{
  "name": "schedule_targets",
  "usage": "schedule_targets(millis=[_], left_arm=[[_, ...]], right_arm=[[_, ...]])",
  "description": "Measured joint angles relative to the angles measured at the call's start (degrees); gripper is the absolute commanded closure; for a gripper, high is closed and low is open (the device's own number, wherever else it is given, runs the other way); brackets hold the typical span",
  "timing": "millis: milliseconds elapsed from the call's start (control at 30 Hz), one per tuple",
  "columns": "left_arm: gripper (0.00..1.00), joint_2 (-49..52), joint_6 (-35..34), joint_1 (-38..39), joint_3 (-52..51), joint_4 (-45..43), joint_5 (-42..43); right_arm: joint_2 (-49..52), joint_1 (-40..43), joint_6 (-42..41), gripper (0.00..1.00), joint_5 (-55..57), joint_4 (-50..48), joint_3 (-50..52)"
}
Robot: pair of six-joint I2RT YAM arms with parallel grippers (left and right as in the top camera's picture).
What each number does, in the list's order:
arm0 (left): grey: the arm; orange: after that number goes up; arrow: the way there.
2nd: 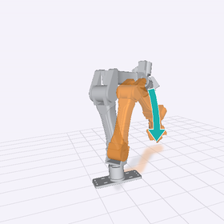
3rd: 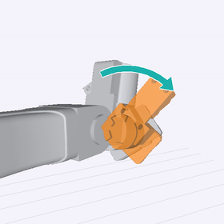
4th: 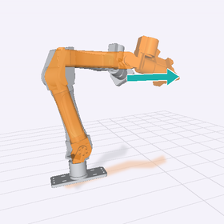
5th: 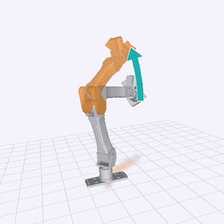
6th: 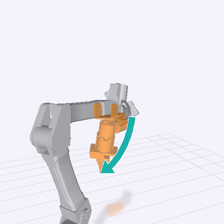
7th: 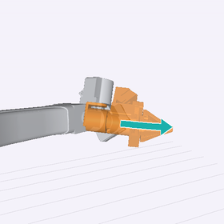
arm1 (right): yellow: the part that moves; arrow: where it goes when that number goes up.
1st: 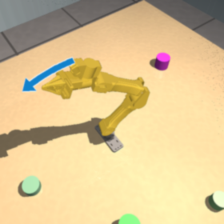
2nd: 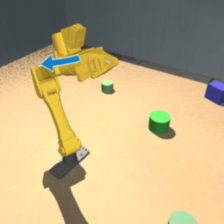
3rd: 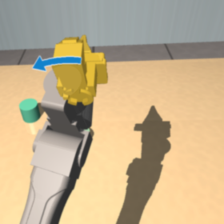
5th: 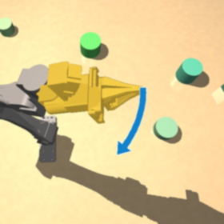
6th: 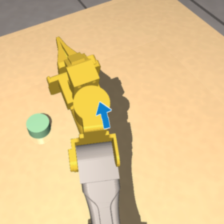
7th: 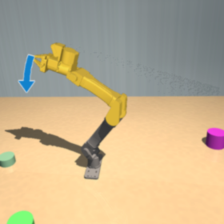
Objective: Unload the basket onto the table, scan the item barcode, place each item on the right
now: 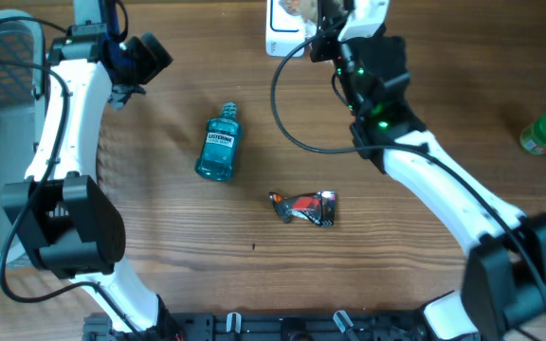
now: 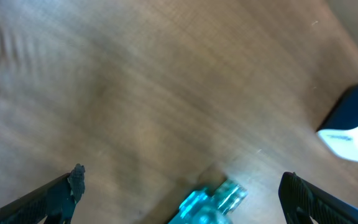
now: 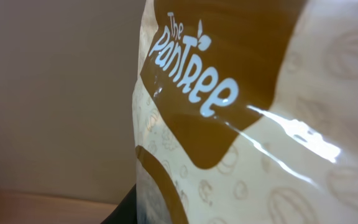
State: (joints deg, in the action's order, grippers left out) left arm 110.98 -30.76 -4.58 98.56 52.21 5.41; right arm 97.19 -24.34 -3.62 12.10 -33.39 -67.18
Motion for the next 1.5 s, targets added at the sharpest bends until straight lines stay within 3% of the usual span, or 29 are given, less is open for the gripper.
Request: schedule_targets(millis=[400,700,933,1167,1500], left_arm=[[0.0,0.0,0.0,-0.5,0.0,2.9,0.0],[0.0,0.0,0.0,-0.5,0.0,2.9,0.0],[0.0,0.0,0.0,-0.5,0.0,2.9,0.0],[0.0,0.0,0.0,-0.5,0.0,2.9,0.0],[0.0,0.0,0.0,-0.5,0.0,2.9,0.0]], right_arm=[[13.7,-0.3,41.0,0.95,0.2,-15.0,-9.4],[25.3,-3.7,59.6,0.95,-2.5,-17.6,-15.8],[33.1,-4.5,70.7,0.95,-5.6,-15.4,-25.8],[35.3,-4.5,83.0,0.95,-10.8,-12.2,-26.5],[38.2,-4.8,80.0,0.95,-16.0,-19.0,-26.7]])
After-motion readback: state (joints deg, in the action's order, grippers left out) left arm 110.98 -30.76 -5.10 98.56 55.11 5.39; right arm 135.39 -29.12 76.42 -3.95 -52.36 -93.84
